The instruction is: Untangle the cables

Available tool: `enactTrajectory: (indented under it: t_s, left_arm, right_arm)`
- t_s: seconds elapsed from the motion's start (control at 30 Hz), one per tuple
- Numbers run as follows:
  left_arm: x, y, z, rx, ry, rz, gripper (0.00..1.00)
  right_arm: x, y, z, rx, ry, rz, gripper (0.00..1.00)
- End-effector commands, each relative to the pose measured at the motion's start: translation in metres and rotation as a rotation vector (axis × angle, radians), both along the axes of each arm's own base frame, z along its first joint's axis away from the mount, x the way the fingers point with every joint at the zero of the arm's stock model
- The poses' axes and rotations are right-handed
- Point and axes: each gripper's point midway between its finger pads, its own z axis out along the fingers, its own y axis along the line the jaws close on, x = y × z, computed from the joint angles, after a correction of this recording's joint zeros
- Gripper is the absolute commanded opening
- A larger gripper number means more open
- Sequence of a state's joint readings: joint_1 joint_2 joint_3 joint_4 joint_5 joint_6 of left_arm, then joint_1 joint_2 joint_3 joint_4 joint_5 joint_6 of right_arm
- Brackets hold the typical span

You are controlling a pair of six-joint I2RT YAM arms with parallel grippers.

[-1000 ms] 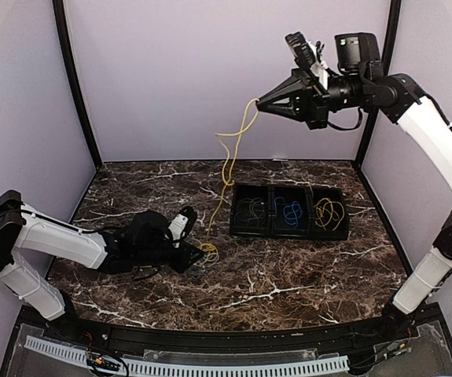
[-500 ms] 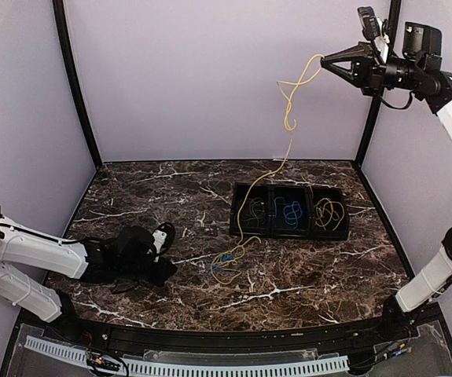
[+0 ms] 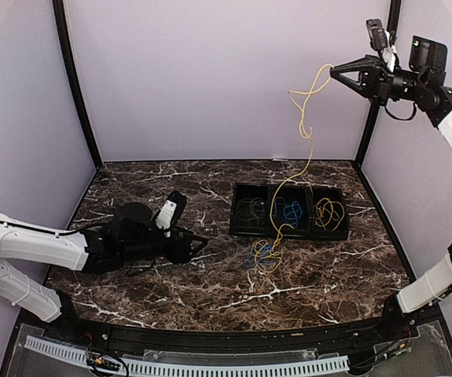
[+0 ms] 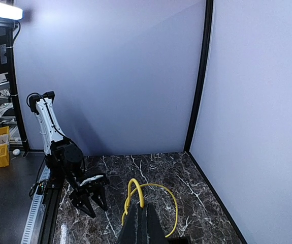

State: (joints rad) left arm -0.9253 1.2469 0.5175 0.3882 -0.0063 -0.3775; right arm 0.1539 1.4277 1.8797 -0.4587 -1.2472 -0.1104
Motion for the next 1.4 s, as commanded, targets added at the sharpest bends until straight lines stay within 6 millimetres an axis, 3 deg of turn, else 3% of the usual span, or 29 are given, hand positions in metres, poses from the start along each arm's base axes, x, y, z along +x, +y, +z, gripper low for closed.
enactTrajectory:
  t_s: [0.0,0.13,0.17,0.2,0.23,0.27,0.37,0.4,0.5,0.63,0.77,0.8,0.93,1.07,1.1,1.13,1.17,1.2,1.23,1.3,1.33,1.37]
  left_arm:
    - [0.012,-0.062,0.023,-0.065,-0.060,-0.144,0.59]
    - [0.021,-0.107,0.003,-0.022,-0.032,-0.220,0.58]
    - [0.023,-0.119,0.009,-0.036,-0.040,-0.242,0.58]
    - [0.024,-0.125,-0.008,-0.006,-0.022,-0.258,0.57]
    - [0.023,-0.135,-0.005,-0.018,-0.030,-0.280,0.57]
    - [0.024,-0.140,-0.018,-0.002,-0.021,-0.292,0.57]
    - [0.029,-0.160,-0.026,0.002,-0.020,-0.314,0.57]
    - [0.029,-0.162,-0.041,0.029,0.002,-0.319,0.58]
    - [0.032,-0.178,-0.048,0.043,0.003,-0.333,0.58]
    - [0.039,-0.187,-0.084,0.119,0.067,-0.313,0.58]
    - [0.043,-0.189,-0.105,0.165,0.111,-0.296,0.51]
    - [0.041,-0.190,-0.105,0.165,0.119,-0.304,0.45]
    - [0.036,-0.186,-0.110,0.190,0.156,-0.313,0.15]
    - [0.026,-0.164,-0.114,0.269,0.220,-0.293,0.01]
    - [0.023,-0.154,-0.109,0.292,0.228,-0.281,0.00]
    - [0.018,-0.138,-0.118,0.335,0.242,-0.258,0.00]
    - [0.016,-0.129,-0.107,0.342,0.236,-0.243,0.00]
    - [0.011,-0.108,-0.120,0.393,0.250,-0.212,0.00]
    - [0.009,-0.099,-0.110,0.390,0.243,-0.191,0.00]
    - [0.002,-0.068,-0.116,0.432,0.251,-0.129,0.00]
    - [-0.004,-0.049,-0.129,0.471,0.266,-0.101,0.00]
    - [-0.007,-0.042,-0.123,0.459,0.268,-0.079,0.00]
  right_arm:
    - [-0.018,-0.002,0.009,0.010,-0.049,0.019,0.00]
    - [-0.020,-0.002,0.005,0.006,-0.046,0.014,0.00]
    - [-0.020,-0.002,0.004,0.005,-0.043,0.011,0.00]
    - [-0.020,-0.002,0.004,0.003,-0.042,0.011,0.00]
    - [-0.020,-0.002,0.003,0.003,-0.040,0.012,0.00]
    - [-0.020,-0.002,0.002,0.002,-0.039,0.012,0.00]
    - [-0.021,-0.002,0.003,0.001,-0.040,0.013,0.00]
    - [-0.022,-0.002,0.003,0.001,-0.040,0.014,0.00]
    - [-0.021,-0.002,0.003,0.001,-0.037,0.013,0.00]
    - [-0.020,-0.002,0.002,-0.002,-0.040,0.009,0.00]
    - [-0.019,-0.003,0.002,-0.004,-0.044,-0.002,0.00]
    - [-0.018,-0.004,0.003,-0.004,-0.048,-0.008,0.00]
    - [-0.015,-0.016,0.023,0.005,-0.098,-0.057,0.00]
    - [-0.008,-0.041,0.061,0.033,-0.176,-0.148,0.00]
    - [0.000,-0.059,0.070,0.039,-0.196,-0.210,0.00]
    - [0.003,-0.069,0.077,0.048,-0.203,-0.243,0.00]
    - [0.008,-0.079,0.084,0.058,-0.214,-0.278,0.00]
    - [0.013,-0.091,0.090,0.071,-0.218,-0.316,0.00]
    - [0.017,-0.100,0.095,0.084,-0.218,-0.344,0.00]
    - [0.023,-0.117,0.101,0.110,-0.211,-0.377,0.00]
    - [0.025,-0.122,0.102,0.122,-0.212,-0.387,0.00]
    - [0.027,-0.126,0.103,0.135,-0.204,-0.395,0.00]
